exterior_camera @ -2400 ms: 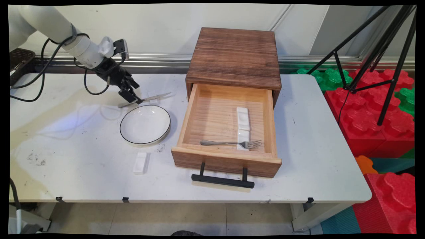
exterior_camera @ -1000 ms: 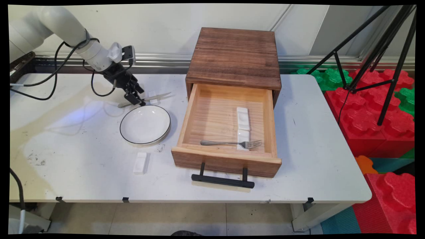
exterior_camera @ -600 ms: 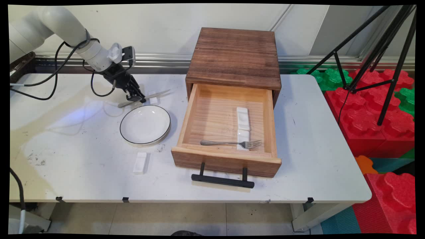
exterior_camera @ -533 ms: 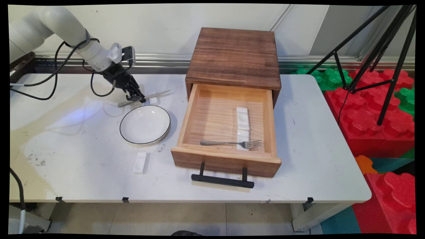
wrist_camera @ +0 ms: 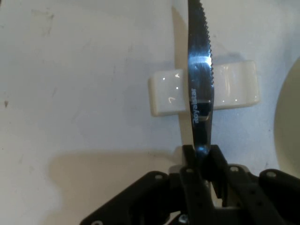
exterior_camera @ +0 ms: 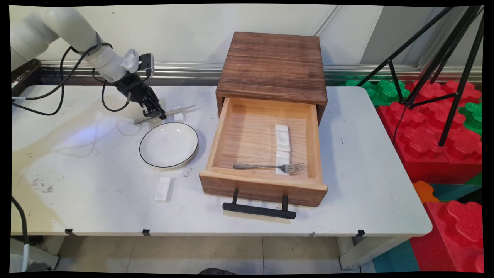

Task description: Place the picked object into the drawer

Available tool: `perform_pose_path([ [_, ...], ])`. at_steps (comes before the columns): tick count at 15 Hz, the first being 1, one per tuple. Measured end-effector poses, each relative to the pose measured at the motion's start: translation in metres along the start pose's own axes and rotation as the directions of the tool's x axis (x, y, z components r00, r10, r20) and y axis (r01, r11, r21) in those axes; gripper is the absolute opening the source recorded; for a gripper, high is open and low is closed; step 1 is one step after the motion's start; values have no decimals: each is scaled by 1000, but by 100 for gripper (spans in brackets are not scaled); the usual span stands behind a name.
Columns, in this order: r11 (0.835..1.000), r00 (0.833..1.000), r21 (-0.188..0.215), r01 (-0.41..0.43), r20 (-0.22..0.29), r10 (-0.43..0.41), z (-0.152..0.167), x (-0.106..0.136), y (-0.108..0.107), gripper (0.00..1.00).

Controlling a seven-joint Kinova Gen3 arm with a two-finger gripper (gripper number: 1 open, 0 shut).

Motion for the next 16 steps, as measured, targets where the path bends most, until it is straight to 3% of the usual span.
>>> perform_pose_path([
  [10, 999, 998, 20, -47, -35, 47, -53, 6, 15, 0],
  [16, 996, 993, 9, -91, -77, 91, -91, 15, 32, 0],
])
